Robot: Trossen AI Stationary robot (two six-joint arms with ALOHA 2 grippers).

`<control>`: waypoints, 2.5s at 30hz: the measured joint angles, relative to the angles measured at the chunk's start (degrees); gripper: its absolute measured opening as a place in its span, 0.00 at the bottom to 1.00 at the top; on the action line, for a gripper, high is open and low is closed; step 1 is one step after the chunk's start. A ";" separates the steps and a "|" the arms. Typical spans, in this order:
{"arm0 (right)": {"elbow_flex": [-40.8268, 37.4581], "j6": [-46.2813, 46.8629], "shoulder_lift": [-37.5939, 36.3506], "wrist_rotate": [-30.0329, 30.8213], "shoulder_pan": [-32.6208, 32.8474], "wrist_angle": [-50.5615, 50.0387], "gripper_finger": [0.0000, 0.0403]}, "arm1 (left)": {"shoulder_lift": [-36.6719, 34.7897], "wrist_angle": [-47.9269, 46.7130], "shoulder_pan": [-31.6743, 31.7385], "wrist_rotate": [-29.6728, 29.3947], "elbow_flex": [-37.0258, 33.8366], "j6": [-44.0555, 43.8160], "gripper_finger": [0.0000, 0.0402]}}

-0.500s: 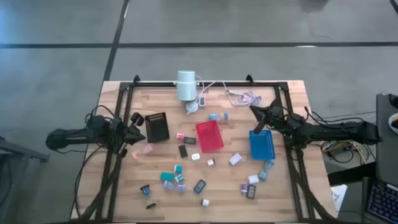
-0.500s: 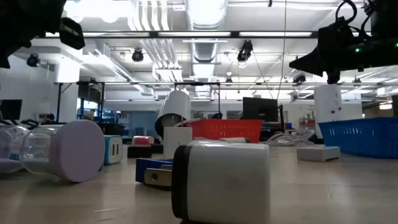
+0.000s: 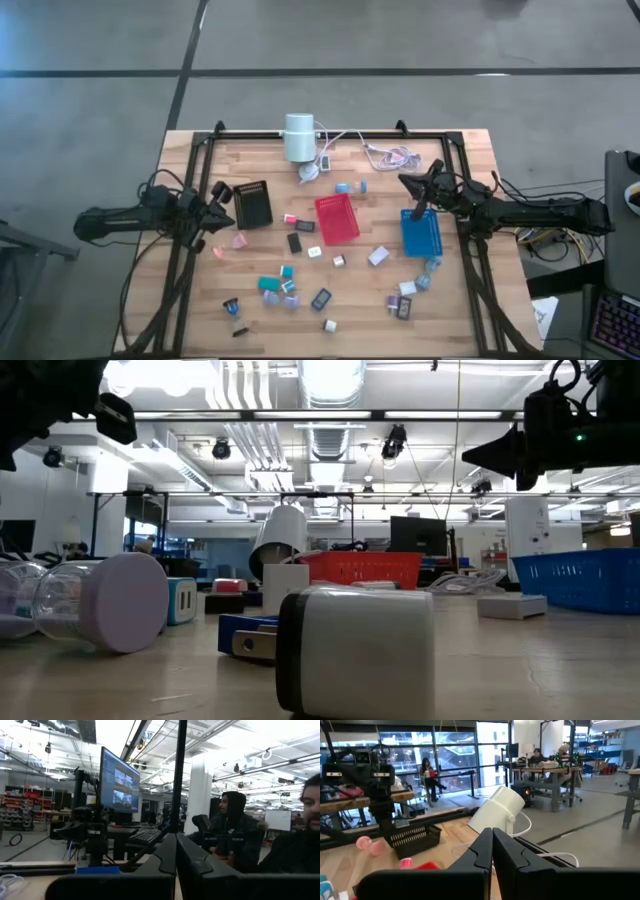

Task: Pick & Place Office items
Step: Put the pink hourglass into the blue bin

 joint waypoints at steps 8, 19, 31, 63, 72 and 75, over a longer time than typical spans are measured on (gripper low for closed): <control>-0.02 3.26 0.07 0.78 0.00 4.27 0.02 | 0.02 -3.66 0.00 -2.89 -0.07 -0.59 0.02; -0.02 4.83 0.50 -4.08 0.02 3.84 0.02 | 0.37 -15.34 0.04 -25.35 -0.07 8.25 0.02; -0.02 2.32 1.49 -17.06 0.02 0.98 0.02 | 2.49 -20.26 0.00 -31.61 0.30 16.92 0.01; -0.50 -0.04 1.66 -19.17 0.02 -0.32 0.02 | 2.56 -20.39 0.04 -28.80 0.07 16.10 0.02; -0.50 -1.35 1.66 -19.12 0.02 -0.24 0.02 | 2.57 -20.46 0.04 -28.67 0.04 17.16 0.01; -0.50 -1.35 1.66 -19.09 0.02 -0.25 0.02 | 2.64 -20.41 0.04 -28.65 0.02 15.40 0.00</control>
